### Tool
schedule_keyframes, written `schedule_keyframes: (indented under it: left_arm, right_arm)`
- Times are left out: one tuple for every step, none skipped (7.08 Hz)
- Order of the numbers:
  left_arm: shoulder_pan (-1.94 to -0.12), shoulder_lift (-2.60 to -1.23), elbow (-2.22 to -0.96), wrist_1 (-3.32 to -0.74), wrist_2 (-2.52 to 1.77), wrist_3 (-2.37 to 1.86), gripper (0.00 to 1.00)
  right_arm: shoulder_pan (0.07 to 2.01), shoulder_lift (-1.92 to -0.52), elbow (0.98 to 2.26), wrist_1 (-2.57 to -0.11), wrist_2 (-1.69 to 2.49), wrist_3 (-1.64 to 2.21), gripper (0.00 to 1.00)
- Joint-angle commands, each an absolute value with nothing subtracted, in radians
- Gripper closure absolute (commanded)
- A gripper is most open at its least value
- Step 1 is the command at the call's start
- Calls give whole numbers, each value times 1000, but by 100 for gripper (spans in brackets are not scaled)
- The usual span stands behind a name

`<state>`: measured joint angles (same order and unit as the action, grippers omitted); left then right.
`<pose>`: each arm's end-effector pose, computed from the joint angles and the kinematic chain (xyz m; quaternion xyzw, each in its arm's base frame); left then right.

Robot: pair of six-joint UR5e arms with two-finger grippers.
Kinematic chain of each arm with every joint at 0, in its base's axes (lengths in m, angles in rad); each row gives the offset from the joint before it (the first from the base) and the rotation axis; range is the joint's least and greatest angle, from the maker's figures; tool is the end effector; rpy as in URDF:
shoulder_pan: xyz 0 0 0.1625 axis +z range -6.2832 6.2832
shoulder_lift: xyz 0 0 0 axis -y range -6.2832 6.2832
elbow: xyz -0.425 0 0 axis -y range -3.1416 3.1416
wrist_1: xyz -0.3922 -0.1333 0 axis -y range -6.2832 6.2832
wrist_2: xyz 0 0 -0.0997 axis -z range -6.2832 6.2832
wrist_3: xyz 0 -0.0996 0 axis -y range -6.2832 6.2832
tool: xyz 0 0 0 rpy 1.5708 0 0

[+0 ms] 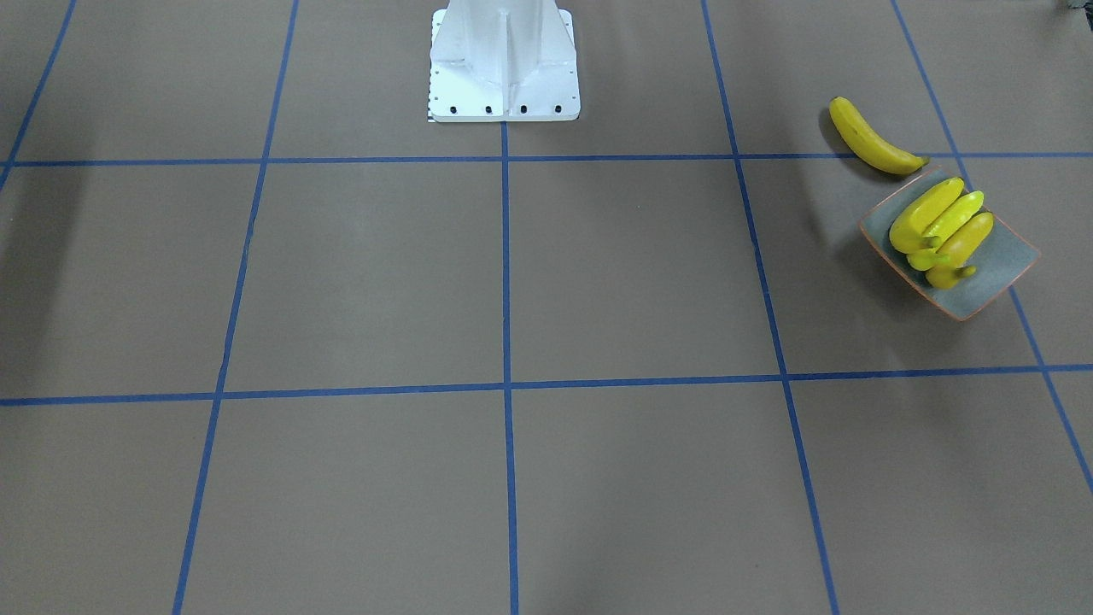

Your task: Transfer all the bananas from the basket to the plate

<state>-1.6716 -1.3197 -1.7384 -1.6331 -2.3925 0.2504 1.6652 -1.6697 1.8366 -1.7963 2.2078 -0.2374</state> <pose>-0.0986 -0.3755 0.6768 0.0602 0.3949 0.0643 0.9145 0.1152 -0.4307 0.6060 0.0243 -0.3133 -0.0587 0.9475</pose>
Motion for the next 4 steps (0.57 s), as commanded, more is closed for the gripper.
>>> schedule_keyframes:
  left_arm:
    - [-1697, -1295, -1781, -1628, -2407, 252, 0]
    - [-1698, -1281, -1816, -1629, -2407, 255, 0]
    - [-1698, -1279, -1824, -1629, -2407, 255, 0]
    - [-1701, -1269, -1839, -1629, -2405, 255, 0]
  right_arm:
    - [1667, -1692, 1838, -1760, 2204, -244, 0]
    - [1667, -1697, 1838, -1746, 2203, -241, 0]
    - [1667, -1703, 1839, -1744, 2204, -241, 0]
    - [1667, -1706, 1841, -1744, 2204, -239, 0]
